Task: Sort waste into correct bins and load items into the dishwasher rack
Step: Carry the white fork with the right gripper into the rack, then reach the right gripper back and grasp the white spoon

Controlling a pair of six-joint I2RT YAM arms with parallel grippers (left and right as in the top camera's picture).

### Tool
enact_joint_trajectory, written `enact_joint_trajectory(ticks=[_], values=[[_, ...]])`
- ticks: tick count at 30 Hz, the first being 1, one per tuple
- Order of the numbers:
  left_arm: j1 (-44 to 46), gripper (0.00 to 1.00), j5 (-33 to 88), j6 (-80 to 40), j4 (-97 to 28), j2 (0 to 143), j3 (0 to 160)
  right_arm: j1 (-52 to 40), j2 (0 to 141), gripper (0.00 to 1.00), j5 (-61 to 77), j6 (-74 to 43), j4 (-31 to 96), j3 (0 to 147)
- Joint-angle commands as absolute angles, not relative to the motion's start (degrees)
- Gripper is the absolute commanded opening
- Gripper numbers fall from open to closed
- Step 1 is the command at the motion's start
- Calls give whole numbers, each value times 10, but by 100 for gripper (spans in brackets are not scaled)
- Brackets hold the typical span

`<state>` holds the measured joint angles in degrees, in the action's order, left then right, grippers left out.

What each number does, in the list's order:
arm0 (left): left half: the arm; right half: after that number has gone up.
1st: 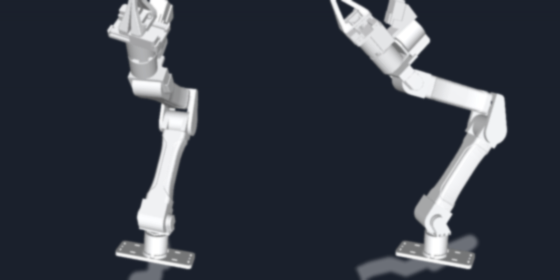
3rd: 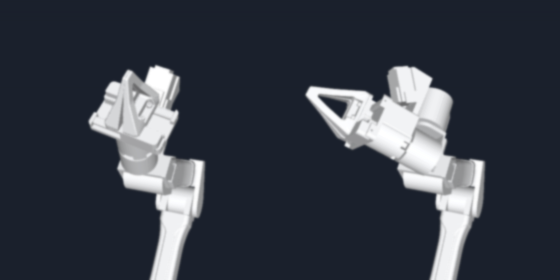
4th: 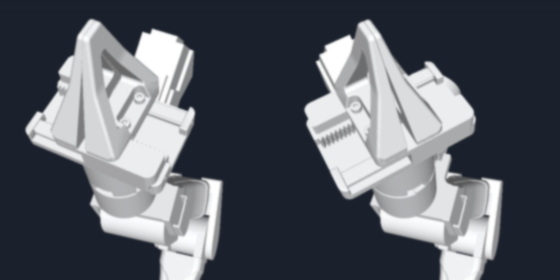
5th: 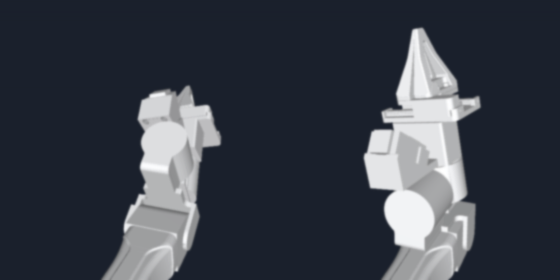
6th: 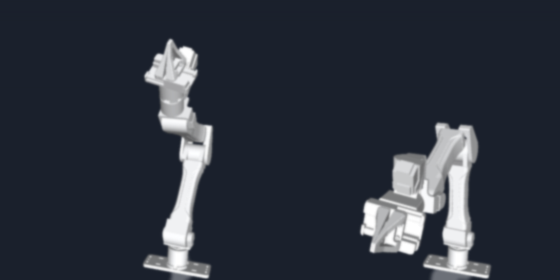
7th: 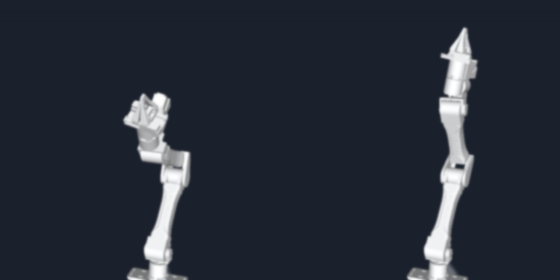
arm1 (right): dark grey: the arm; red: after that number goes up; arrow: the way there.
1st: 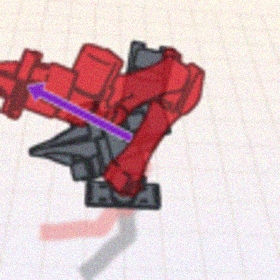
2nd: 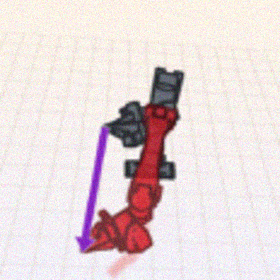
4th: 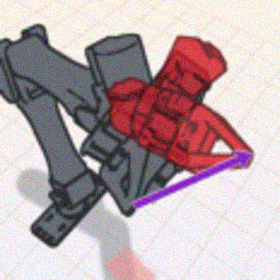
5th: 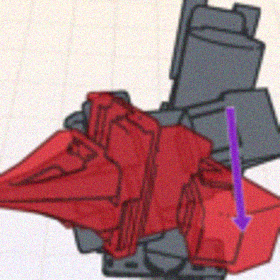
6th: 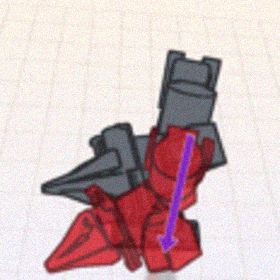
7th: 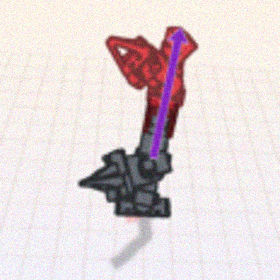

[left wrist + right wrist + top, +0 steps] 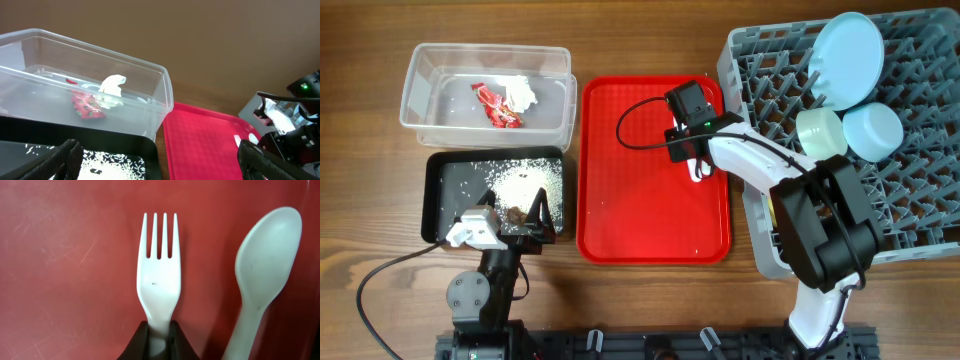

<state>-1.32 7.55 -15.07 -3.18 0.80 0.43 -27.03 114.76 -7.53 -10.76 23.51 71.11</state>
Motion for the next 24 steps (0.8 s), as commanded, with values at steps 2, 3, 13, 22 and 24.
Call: enact_joint_trajectory(ticks=[2, 3, 13, 22, 24], values=[[-18, 100, 74, -139, -37, 4, 3, -272, 1109, 4, -59, -136, 260, 701], [-18, 100, 74, -139, -37, 4, 3, -271, 1079, 4, -60, -135, 266, 701], [-18, 100, 74, -139, -37, 4, 3, -205, 875, 5, -152, -11, 282, 701], [-18, 100, 74, -139, -37, 4, 3, -125, 962, 12, -154, 54, 286, 698], [-18, 100, 74, -139, -37, 4, 3, -140, 955, 33, -150, 54, 290, 698]])
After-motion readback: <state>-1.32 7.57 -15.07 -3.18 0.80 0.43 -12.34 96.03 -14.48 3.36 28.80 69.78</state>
